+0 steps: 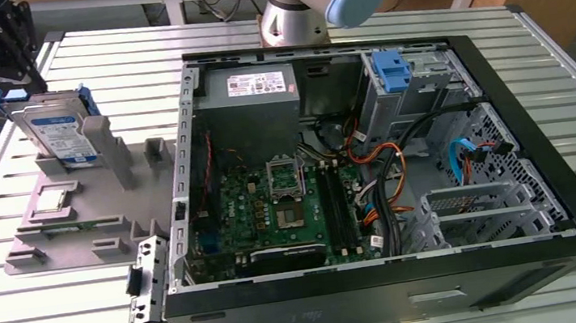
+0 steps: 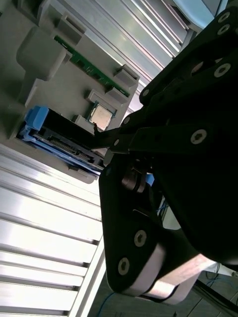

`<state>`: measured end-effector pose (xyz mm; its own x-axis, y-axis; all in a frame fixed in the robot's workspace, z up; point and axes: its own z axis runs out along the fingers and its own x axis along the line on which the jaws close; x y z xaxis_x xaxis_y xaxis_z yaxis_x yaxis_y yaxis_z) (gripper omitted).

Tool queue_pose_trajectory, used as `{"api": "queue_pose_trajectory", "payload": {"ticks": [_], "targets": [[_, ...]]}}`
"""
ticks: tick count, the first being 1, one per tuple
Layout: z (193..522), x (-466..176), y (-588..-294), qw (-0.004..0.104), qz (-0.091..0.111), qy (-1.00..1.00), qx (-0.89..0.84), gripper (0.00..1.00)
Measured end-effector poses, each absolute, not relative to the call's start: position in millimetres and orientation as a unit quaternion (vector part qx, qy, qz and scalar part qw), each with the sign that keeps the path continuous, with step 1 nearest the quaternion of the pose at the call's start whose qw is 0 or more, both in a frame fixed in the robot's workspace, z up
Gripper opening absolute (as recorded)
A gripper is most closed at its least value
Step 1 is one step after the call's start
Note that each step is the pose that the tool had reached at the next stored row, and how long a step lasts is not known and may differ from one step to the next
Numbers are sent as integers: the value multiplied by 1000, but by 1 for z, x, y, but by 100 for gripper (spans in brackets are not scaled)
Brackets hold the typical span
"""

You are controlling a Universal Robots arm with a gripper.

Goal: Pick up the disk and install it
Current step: 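Pick up the disk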

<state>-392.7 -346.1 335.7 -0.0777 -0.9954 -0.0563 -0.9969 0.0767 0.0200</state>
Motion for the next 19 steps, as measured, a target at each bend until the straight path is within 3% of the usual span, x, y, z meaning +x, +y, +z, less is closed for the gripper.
{"api": "queue_pose_trajectory", "payload": {"ticks": [19], "targets": [[334, -394, -346, 14, 26, 734, -679, 10]]}}
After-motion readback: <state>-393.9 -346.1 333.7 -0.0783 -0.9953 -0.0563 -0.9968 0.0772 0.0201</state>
